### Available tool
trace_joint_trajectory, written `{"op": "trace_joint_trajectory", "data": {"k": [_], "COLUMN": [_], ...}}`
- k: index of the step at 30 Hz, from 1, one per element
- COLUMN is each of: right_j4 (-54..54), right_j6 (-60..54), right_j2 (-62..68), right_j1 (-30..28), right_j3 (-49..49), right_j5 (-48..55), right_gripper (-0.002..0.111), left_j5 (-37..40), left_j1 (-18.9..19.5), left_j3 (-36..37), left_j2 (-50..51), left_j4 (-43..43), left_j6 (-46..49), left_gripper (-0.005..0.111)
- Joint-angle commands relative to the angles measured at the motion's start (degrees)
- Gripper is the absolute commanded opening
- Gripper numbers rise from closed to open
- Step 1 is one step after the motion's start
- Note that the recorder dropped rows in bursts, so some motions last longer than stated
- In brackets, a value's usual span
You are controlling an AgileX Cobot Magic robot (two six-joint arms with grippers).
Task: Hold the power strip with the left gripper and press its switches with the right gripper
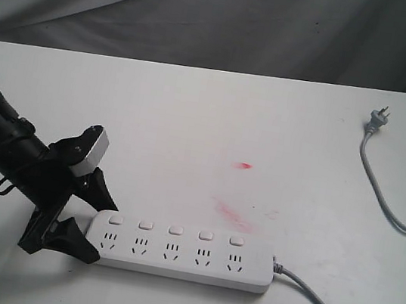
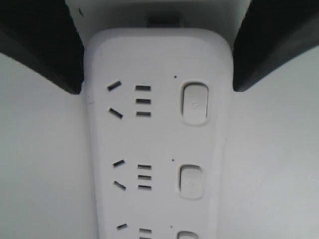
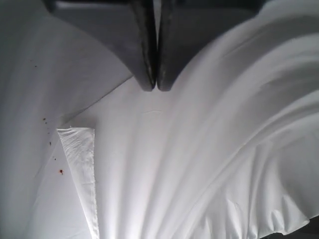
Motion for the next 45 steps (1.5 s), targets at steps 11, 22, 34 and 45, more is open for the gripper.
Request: {"op": "trace_joint_trajectory", "data": {"k": [11, 22, 34, 45], "right_j4": [1.6, 29.1, 45.6, 54.5], "right_j6": [-24.4, -64.0, -94.3, -106.7], "right_j2": [16.6, 29.1, 40.1, 44.0], "right_j1": [0.1, 0.1, 0.1, 0.1], "right_j3": [-19.0, -19.7, -19.7, -19.7], "right_j5": [21.9, 34.7, 50.8, 59.1], "right_gripper": [0.000, 0.000, 0.000, 0.000], "left_j5": [-0.7, -0.7, -0.7, -0.7], "left_j1": [-0.4, -0.4, -0.4, -0.4], "left_j3": [-0.3, -0.3, -0.3, -0.3], "left_j2": [0.1, 0.1, 0.1, 0.1], "left_j4": [-0.9, -0.9, -0.9, -0.9], "left_j6": [0.1, 0.1, 0.1, 0.1], "left_gripper": [0.046, 0.046, 0.046, 0.046]}}
